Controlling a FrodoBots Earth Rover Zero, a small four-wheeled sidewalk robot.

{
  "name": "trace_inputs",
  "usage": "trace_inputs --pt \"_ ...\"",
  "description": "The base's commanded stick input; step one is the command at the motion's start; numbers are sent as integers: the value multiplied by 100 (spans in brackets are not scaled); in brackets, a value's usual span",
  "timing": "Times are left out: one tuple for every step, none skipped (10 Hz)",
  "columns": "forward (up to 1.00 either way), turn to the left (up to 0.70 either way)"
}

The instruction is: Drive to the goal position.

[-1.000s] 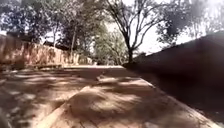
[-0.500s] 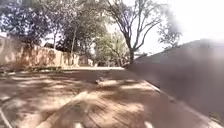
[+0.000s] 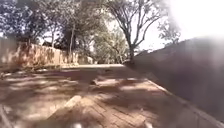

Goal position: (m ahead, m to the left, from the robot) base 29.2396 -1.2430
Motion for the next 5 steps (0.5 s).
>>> trace_inputs --pt "70 0" --pt "70 0" --pt "70 0" --pt "70 0" --pt "70 0"
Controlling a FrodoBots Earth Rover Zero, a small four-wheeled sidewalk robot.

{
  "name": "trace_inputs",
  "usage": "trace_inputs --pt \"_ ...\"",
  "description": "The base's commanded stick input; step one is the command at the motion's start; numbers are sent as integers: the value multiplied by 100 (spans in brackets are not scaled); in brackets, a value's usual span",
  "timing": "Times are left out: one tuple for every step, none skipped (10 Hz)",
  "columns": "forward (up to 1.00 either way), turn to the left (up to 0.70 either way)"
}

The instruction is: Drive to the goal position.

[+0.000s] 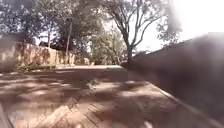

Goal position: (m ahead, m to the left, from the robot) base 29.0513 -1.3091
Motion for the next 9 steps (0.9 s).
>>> trace_inputs --pt "70 0" --pt "70 0" --pt "70 0" --pt "70 0" --pt "70 0" --pt "70 0" --pt "70 -2" --pt "70 -19" --pt "70 -35"
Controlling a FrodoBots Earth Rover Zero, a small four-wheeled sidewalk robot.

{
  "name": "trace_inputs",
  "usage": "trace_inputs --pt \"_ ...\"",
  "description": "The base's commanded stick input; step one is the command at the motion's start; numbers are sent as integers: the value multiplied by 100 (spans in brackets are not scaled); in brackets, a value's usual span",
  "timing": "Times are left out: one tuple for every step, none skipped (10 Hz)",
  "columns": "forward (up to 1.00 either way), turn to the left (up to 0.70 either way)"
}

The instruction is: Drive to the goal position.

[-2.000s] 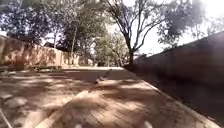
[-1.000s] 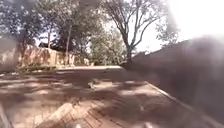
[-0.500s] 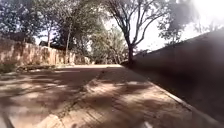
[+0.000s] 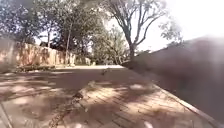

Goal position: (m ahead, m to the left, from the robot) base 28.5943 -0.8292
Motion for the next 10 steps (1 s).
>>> trace_inputs --pt "70 -35" --pt "70 -33" --pt "70 -17" --pt "70 0" --pt "70 0" --pt "70 0" --pt "70 0" --pt "70 0" --pt "70 0" --pt "70 0"
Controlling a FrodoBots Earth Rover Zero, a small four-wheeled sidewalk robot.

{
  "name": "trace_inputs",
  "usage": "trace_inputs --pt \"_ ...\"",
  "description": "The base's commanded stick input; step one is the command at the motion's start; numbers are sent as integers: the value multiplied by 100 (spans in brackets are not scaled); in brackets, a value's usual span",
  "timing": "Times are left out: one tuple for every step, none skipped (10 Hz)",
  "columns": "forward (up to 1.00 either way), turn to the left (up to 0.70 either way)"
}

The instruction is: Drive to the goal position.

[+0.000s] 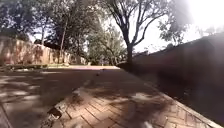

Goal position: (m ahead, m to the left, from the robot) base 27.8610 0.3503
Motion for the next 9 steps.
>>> trace_inputs --pt "70 0" --pt "70 0" --pt "70 0" --pt "70 0" --pt "70 0" --pt "70 0" --pt "70 0" --pt "70 0" --pt "70 0"
